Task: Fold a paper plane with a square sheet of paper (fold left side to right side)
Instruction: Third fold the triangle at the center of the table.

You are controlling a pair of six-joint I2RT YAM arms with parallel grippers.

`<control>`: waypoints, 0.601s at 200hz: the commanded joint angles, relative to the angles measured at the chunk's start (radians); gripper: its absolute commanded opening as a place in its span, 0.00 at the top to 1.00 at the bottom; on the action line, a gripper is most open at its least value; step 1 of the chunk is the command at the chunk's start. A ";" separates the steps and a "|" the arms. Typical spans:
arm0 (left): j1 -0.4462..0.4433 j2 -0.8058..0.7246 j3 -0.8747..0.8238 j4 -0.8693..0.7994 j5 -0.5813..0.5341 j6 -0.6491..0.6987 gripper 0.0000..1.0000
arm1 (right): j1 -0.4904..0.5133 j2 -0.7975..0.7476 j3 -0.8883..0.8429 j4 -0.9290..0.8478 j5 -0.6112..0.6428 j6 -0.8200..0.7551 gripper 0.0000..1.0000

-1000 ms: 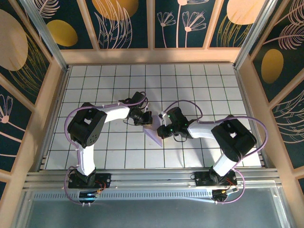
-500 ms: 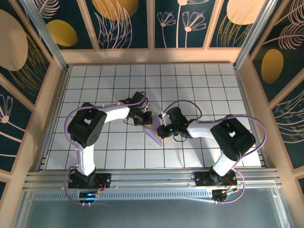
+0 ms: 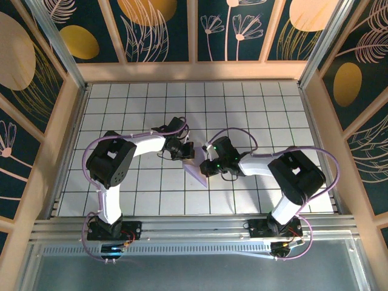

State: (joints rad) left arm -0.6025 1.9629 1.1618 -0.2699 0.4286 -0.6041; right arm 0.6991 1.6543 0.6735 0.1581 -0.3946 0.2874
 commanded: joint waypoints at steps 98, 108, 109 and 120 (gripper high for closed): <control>-0.006 0.028 -0.017 -0.051 -0.059 0.015 0.99 | -0.005 0.013 0.021 0.001 -0.004 -0.005 1.00; -0.006 0.028 -0.019 -0.051 -0.059 0.015 0.99 | -0.005 0.017 0.023 0.003 -0.003 -0.005 1.00; -0.006 0.028 -0.019 -0.051 -0.059 0.014 0.99 | -0.004 0.017 0.023 0.002 -0.003 -0.005 1.00; -0.006 0.026 -0.019 -0.050 -0.059 0.015 0.99 | -0.004 0.022 0.026 0.000 -0.001 -0.007 1.00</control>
State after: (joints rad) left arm -0.6025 1.9629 1.1618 -0.2695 0.4286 -0.6041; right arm 0.6991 1.6543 0.6800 0.1596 -0.4015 0.2874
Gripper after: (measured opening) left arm 0.045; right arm 0.051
